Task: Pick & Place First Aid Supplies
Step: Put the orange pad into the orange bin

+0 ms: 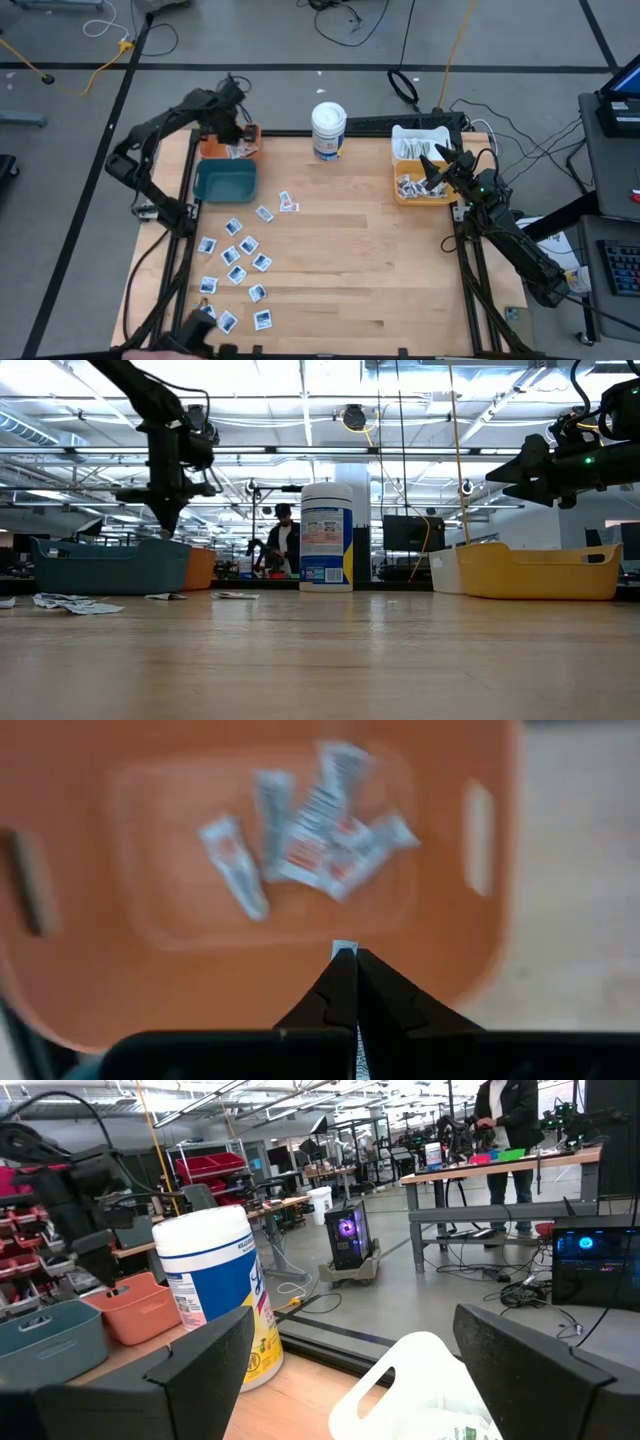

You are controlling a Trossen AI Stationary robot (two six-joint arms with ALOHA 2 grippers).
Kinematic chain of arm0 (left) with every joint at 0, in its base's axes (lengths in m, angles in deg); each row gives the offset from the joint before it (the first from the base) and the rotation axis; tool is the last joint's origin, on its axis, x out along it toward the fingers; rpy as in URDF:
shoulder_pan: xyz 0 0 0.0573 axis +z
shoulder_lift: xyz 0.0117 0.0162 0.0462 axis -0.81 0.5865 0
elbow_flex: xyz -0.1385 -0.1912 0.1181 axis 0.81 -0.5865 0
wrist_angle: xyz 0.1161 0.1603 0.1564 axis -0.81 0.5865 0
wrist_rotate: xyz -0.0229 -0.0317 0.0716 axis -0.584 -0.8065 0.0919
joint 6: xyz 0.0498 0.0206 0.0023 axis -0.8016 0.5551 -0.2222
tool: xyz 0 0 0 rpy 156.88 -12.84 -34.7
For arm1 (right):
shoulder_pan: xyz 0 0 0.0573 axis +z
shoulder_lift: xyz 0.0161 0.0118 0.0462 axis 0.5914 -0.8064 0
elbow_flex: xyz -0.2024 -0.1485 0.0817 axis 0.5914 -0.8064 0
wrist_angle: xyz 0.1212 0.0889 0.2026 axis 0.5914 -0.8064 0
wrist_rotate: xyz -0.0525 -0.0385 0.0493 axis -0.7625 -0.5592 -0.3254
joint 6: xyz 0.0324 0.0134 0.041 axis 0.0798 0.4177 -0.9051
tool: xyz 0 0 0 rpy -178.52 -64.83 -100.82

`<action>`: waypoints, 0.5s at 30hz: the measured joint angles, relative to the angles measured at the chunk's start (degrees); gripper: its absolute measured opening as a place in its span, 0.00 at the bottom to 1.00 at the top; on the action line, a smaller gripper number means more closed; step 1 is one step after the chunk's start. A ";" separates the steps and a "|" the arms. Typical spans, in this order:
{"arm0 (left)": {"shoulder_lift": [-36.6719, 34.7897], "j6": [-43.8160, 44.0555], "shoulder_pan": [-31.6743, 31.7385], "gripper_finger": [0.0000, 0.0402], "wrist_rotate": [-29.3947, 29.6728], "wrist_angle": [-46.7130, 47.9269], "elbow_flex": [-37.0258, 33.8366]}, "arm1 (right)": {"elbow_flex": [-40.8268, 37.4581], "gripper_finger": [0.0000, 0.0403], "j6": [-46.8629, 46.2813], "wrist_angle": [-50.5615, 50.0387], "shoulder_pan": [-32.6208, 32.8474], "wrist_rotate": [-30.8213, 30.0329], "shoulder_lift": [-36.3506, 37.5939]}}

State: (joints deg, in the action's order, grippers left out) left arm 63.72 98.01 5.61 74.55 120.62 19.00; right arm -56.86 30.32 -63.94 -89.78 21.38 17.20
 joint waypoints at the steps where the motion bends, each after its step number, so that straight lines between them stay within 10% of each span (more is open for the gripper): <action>1: 0.07 0.04 1.25 0.00 0.47 -0.38 0.00 | -0.01 0.84 0.00 0.00 -0.01 0.01 -0.01; 15: 9.90 3.71 0.85 0.00 10.55 -11.03 0.04 | 0.00 0.84 -0.01 0.00 -0.01 0.01 0.00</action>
State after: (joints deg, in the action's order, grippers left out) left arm 73.62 101.72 6.46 85.10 109.59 19.05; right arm -56.86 30.30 -63.94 -89.79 21.39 17.20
